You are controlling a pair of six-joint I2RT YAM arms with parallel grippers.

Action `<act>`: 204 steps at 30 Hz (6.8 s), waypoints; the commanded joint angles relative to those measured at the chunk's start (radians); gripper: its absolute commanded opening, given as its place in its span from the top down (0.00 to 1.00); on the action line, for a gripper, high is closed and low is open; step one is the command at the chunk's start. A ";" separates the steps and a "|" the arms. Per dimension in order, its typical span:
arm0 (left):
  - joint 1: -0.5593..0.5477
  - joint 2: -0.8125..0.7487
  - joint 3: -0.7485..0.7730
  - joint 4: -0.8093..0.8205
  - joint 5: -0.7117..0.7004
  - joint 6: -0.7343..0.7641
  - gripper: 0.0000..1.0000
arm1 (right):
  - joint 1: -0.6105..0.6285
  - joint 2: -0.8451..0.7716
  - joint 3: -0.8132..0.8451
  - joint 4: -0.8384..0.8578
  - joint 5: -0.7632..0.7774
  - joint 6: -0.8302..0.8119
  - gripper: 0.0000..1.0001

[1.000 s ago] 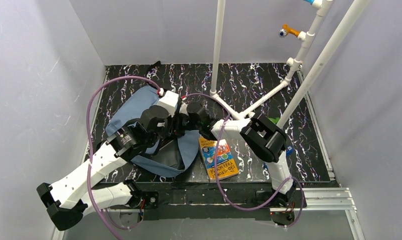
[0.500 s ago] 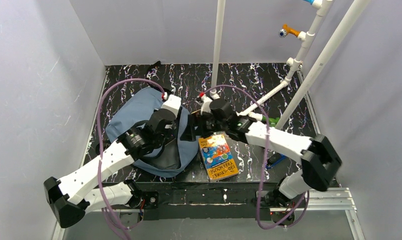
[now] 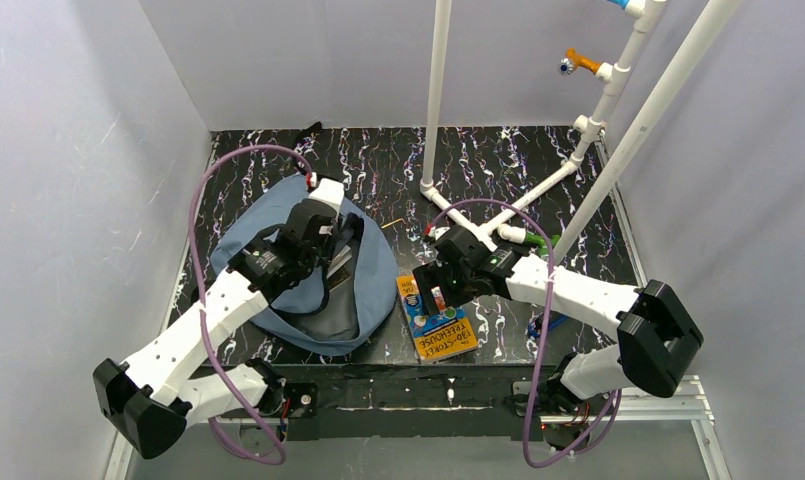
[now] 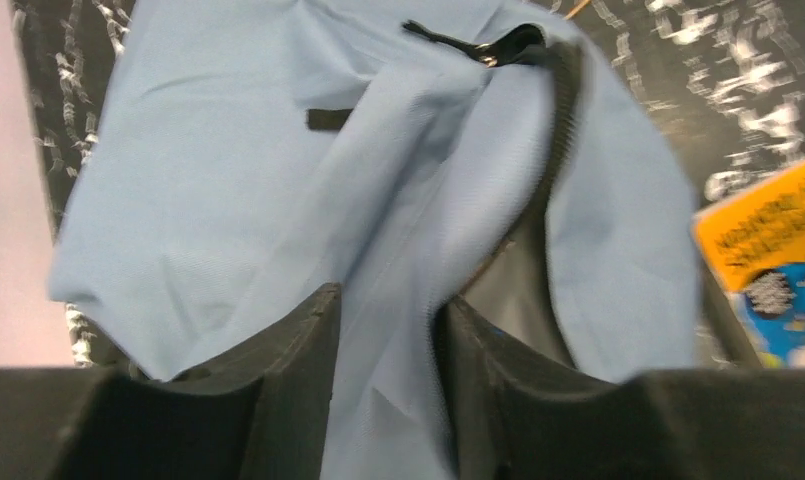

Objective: Pack the student bag
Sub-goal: Place the book in the student bag, then pick up the book from the center of the board.

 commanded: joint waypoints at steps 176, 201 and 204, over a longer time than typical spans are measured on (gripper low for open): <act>-0.218 -0.266 -0.443 0.736 0.286 -1.429 0.02 | 0.298 -0.418 -0.013 0.470 0.499 -0.062 0.99; -0.209 -0.230 -0.423 0.732 0.253 -1.448 0.02 | 0.298 -0.395 -0.028 0.499 0.197 -0.397 0.99; -0.207 -0.228 -0.432 0.730 0.246 -1.471 0.02 | 0.298 -0.396 -0.021 0.466 0.206 -0.429 0.99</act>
